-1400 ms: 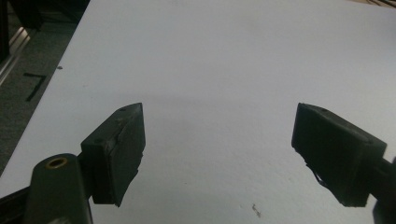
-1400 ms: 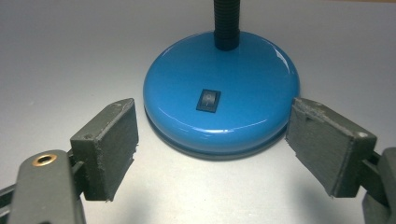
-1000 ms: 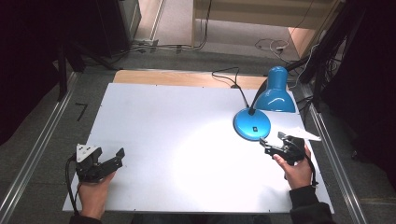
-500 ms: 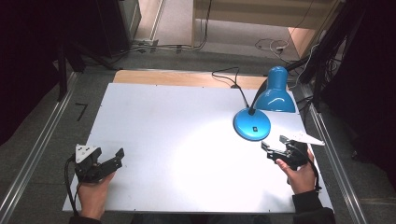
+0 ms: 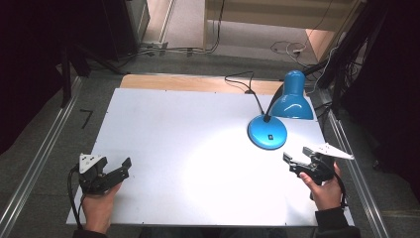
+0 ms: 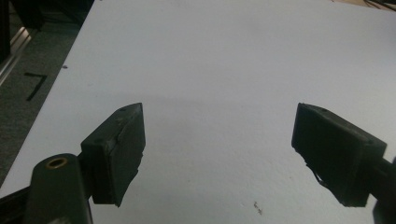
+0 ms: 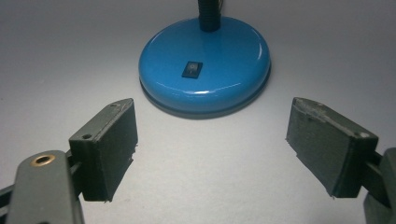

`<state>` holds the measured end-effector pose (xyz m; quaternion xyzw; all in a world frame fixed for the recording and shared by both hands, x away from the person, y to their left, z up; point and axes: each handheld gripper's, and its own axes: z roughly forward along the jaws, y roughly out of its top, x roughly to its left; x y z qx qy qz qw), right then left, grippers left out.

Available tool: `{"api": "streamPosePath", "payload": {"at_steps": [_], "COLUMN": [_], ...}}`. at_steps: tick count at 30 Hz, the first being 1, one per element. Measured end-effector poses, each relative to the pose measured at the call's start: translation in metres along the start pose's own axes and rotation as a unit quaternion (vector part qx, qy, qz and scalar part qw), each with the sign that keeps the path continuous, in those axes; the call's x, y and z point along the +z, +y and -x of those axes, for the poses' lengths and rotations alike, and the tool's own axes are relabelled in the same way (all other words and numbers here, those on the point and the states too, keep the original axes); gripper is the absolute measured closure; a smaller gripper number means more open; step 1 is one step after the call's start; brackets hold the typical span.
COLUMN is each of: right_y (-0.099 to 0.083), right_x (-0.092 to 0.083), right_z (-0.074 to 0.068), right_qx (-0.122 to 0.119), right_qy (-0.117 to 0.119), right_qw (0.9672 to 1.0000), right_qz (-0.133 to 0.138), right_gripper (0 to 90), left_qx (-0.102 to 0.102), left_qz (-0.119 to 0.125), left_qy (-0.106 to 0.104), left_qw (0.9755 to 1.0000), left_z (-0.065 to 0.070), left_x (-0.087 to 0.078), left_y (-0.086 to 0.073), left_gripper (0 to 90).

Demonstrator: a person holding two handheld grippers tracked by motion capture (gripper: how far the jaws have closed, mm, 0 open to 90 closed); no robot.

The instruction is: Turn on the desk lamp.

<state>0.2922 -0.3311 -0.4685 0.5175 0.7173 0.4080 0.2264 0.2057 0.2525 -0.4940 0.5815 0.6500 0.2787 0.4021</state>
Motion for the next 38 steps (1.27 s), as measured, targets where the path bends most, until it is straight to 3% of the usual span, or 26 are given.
{"api": "streamPosePath", "payload": {"at_steps": [22,31,34,38], "right_y": [-0.012,-0.025,-0.033,-0.038], "right_x": [-0.024,-0.032,-0.027,-0.015], "right_z": [0.018,0.030,0.033,0.038], "right_qx": [0.020,0.025,0.024,0.020], "right_qy": [-0.013,-0.032,-0.037,-0.064], "right_qw": [0.9997,0.9991,0.9985,0.9967], "right_qz": [-0.001,-0.010,-0.031,-0.047], "right_gripper": [15.1,15.0,14.3,12.9], "left_qx": [0.000,0.000,0.002,0.006], "left_qz": [0.000,0.001,0.001,0.000], "left_qy": [0.002,0.003,0.003,0.001], "left_qw": [1.0000,1.0000,1.0000,1.0000], "left_z": [0.000,0.001,0.001,0.003], "left_x": [-0.001,-0.002,0.000,0.001], "left_y": [0.000,0.000,0.000,0.000], "left_gripper": [18.0,18.0,18.0,18.0]}}
